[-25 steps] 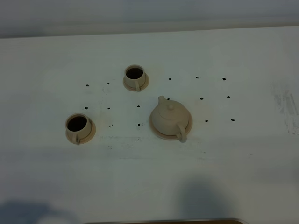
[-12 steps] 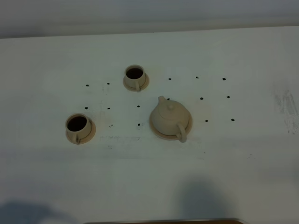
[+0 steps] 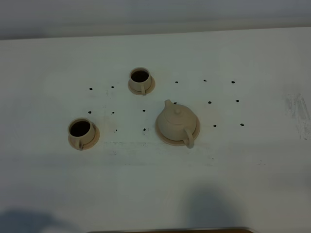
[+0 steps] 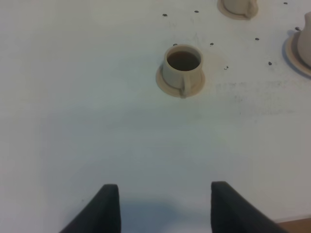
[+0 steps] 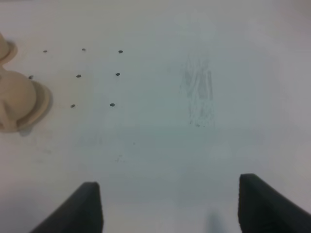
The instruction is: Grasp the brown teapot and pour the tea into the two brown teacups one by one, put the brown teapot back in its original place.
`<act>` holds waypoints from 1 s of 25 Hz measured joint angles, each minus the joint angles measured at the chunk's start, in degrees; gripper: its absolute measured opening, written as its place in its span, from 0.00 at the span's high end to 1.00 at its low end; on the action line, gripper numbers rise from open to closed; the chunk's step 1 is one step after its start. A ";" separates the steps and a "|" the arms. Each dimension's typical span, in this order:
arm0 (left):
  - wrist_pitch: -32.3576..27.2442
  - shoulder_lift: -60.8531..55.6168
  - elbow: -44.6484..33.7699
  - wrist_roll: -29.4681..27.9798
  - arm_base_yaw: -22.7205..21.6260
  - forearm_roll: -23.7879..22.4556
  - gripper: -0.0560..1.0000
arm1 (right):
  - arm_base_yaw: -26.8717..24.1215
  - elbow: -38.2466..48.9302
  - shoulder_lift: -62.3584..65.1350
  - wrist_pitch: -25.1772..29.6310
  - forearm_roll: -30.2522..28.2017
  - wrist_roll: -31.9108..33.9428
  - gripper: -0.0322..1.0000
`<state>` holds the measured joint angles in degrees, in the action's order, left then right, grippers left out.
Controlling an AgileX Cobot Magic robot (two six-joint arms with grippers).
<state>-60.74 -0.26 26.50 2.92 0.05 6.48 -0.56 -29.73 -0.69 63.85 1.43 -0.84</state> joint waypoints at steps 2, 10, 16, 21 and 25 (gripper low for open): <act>0.00 0.00 0.00 0.00 0.00 0.00 0.48 | 0.00 0.00 0.00 0.00 0.00 0.00 0.42; 0.00 0.00 0.00 0.00 0.00 0.00 0.48 | 0.00 0.00 0.00 0.00 0.00 0.00 0.42; 0.00 0.00 0.00 0.00 0.00 0.00 0.48 | 0.00 0.00 0.00 0.00 0.00 0.00 0.42; 0.00 0.00 0.00 0.00 0.00 0.00 0.48 | 0.00 0.00 0.00 0.00 0.00 0.00 0.42; 0.00 0.00 0.00 0.00 0.00 0.00 0.48 | 0.00 0.00 0.00 0.00 0.00 0.00 0.42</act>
<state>-60.74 -0.26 26.50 2.92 0.05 6.48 -0.56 -29.73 -0.69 63.85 1.43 -0.84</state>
